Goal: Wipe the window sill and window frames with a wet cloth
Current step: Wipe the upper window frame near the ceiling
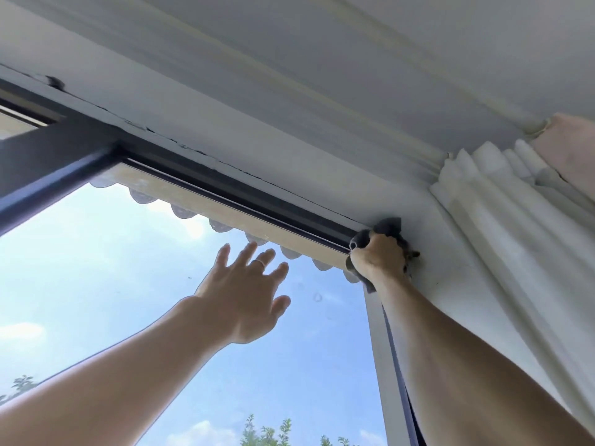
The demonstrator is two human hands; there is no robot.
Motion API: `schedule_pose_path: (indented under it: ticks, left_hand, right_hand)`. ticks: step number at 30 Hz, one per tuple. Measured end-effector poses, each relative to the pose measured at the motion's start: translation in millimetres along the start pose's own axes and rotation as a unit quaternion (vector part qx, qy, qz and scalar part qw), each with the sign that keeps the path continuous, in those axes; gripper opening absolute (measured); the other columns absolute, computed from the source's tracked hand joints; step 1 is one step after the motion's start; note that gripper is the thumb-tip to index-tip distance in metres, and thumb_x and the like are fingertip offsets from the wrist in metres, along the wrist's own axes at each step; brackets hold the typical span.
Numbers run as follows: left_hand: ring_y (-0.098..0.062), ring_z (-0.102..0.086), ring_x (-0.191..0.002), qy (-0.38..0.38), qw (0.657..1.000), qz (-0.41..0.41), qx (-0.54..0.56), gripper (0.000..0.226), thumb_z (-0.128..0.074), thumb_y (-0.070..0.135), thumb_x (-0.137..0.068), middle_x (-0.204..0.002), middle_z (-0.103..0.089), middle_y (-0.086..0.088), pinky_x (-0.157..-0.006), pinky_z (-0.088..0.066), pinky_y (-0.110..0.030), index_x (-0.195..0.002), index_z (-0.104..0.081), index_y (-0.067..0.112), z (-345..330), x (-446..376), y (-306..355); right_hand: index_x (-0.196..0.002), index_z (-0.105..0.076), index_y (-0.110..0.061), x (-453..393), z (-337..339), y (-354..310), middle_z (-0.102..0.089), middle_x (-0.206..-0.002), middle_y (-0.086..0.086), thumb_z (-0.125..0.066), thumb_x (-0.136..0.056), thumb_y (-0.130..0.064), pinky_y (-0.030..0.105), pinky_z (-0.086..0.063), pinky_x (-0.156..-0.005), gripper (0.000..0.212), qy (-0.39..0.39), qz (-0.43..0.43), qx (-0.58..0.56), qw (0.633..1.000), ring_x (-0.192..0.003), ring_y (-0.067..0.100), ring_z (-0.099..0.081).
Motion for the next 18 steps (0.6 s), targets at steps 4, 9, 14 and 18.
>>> schedule_pose_path:
  ticks: [4, 9, 14, 18]
  left_hand:
    - [-0.023, 0.014, -0.150, 0.005, 1.000, -0.006, -0.005, 0.062, -0.017, 0.054, -0.101, -0.164, 0.007, 0.002, -0.120, 0.004, -0.051, -0.156, 0.001, 0.030, 1, -1, -2]
    - [-0.021, 0.014, -0.150, 0.007, 1.000, -0.008, -0.002, 0.063, -0.017, 0.056, -0.101, -0.164, 0.008, 0.004, -0.121, 0.004, -0.050, -0.156, 0.001, 0.032, -2, -1, -5]
    - [-0.015, 0.013, -0.150, 0.005, 1.000, -0.021, 0.014, 0.065, -0.021, 0.056, -0.100, -0.164, 0.007, 0.006, -0.122, 0.003, -0.045, -0.155, 0.006, 0.033, 4, 1, -7]
    - [-0.015, 0.016, -0.149, 0.008, 1.000, -0.019, 0.005, 0.059, -0.018, 0.054, -0.101, -0.164, 0.005, 0.010, -0.121, 0.007, -0.047, -0.155, -0.003, 0.037, 16, 6, -23]
  right_hand:
    - [-0.152, -0.030, -0.023, 17, -22, -9, -0.024, -0.156, 0.009, -0.043, -0.098, -0.028, 0.048, -0.026, -0.111, 0.056, -0.038, 0.119, 0.052, 0.991, -0.136, 0.038, -0.026]
    - [-0.154, -0.019, -0.035, 3, -17, -9, -0.019, -0.156, 0.014, -0.042, -0.098, -0.040, 0.057, -0.027, -0.109, 0.061, -0.060, 0.020, 0.057, 0.996, -0.137, 0.043, -0.022]
    - [-0.156, -0.015, -0.032, -4, -15, 4, -0.018, -0.157, 0.016, -0.037, -0.100, -0.050, 0.051, -0.027, -0.111, 0.062, -0.058, 0.086, 0.114, 0.988, -0.136, 0.046, -0.028]
    - [-0.155, -0.018, -0.020, 11, -32, -17, -0.030, -0.147, 0.022, -0.035, -0.100, -0.051, 0.052, -0.031, -0.107, 0.065, 0.008, 0.096, 0.161, 0.982, -0.125, 0.045, -0.037]
Point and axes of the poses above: each hand's wrist, its own x-axis away from the middle knuckle, its own z-axis out of the back of the hand, y = z × x, the point moved 1 cm from there along -x, towards the middle knuckle
